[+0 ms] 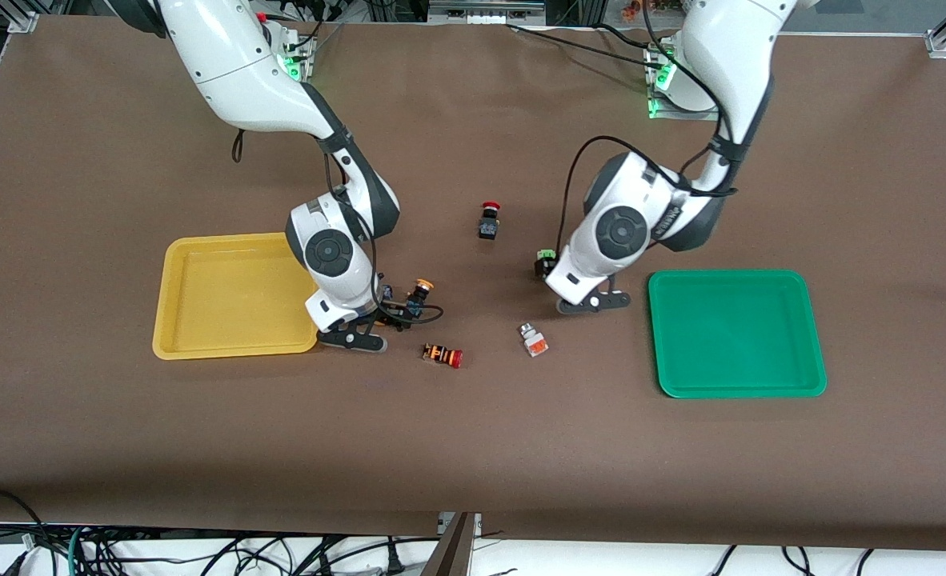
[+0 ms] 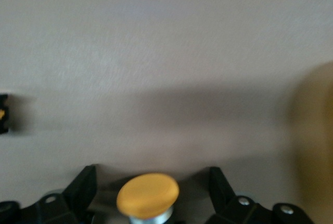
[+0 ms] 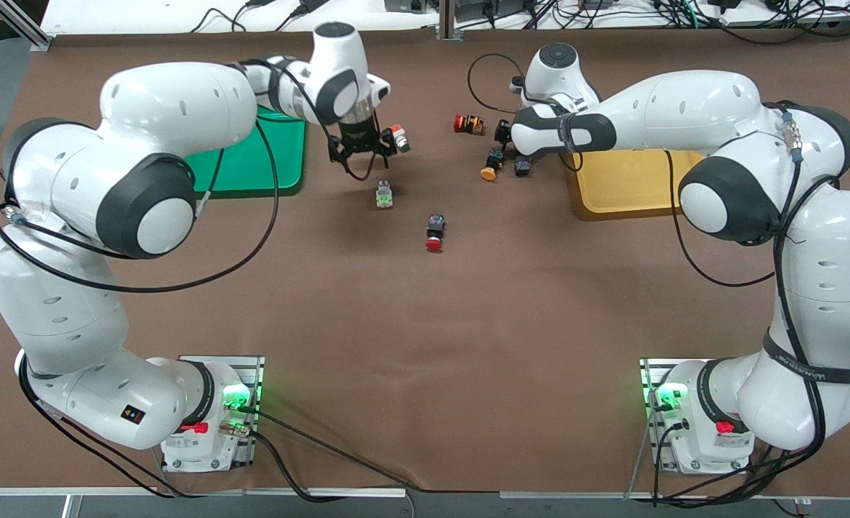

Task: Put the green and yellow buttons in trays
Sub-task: 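Carry the yellow button to the yellow tray while the left gripper carries green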

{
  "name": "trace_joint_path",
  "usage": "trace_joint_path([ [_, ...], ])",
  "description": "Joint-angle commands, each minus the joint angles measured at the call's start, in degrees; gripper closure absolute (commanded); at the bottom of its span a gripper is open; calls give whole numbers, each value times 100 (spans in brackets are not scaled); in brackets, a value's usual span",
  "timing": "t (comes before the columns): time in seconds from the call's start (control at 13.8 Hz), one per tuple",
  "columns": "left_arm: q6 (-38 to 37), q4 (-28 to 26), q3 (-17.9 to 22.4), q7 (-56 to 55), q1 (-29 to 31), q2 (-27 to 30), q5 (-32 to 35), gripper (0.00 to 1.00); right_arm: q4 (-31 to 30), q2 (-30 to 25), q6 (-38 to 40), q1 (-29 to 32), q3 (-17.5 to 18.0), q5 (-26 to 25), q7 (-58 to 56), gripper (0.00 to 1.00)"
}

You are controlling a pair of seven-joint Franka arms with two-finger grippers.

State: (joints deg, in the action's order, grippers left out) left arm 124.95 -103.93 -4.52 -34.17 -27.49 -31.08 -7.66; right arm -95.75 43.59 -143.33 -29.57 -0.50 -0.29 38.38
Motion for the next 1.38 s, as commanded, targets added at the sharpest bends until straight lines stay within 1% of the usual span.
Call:
trace_joint_path([
  [0.0,485,-303,101,-98,-248,-108,-78,0,-382,-202,-46,-23,146,11,301,9],
  [0.07,608,-304,92,-116,-309,-222,-78,0,-479,-246,-20,-31,147,11,267,13],
  [0.15,688,-304,100,-116,-396,-301,-78,0,-549,-316,67,-31,155,2,249,20],
  [0.22,793,-304,101,-116,-406,-380,-78,0,-585,-360,260,-31,155,2,231,34],
  [0.29,820,-304,101,-116,-406,-442,-60,3,-585,-378,444,-31,155,2,214,48],
  [0.36,820,-278,92,-98,-415,-503,-34,22,-585,-387,490,-31,155,-7,214,61],
  [0.44,820,-260,92,-98,-415,-521,-34,48,-585,-387,490,-31,155,2,240,75],
  [0.51,812,-260,92,-98,-406,-504,-34,69,-576,-387,481,-31,155,2,275,87],
  [0.58,803,-251,92,-37,-397,-487,-25,80,-550,-395,473,-31,155,2,284,100],
  [0.65,759,-251,100,-19,-389,-460,-25,92,-515,-439,481,-23,147,2,293,100],
  [0.8,715,-251,101,-2,-345,-364,-25,100,-480,-684,507,38,85,11,162,100],
  [0.87,584,-234,118,-10,-301,-276,-25,100,-445,-868,673,152,59,2,91,100],
  [0.94,348,-199,179,59,-240,-154,-16,100,-314,-983,1031,362,59,-7,-205,100],
  [1.02,32,-94,214,356,-39,4,-16,99,-147,-1071,1505,590,50,11,-722,100],
  [1.09,-345,55,215,759,268,136,-16,99,-76,-1177,1858,880,41,54,-1258,100],
  [1.23,-1057,485,215,1489,848,234,10,98,-84,-1379,2202,1294,41,283,-2225,100],
  [1.31,-1269,661,215,1814,1103,225,202,98,-110,-1415,2369,1487,-2,283,-2604,100],
])
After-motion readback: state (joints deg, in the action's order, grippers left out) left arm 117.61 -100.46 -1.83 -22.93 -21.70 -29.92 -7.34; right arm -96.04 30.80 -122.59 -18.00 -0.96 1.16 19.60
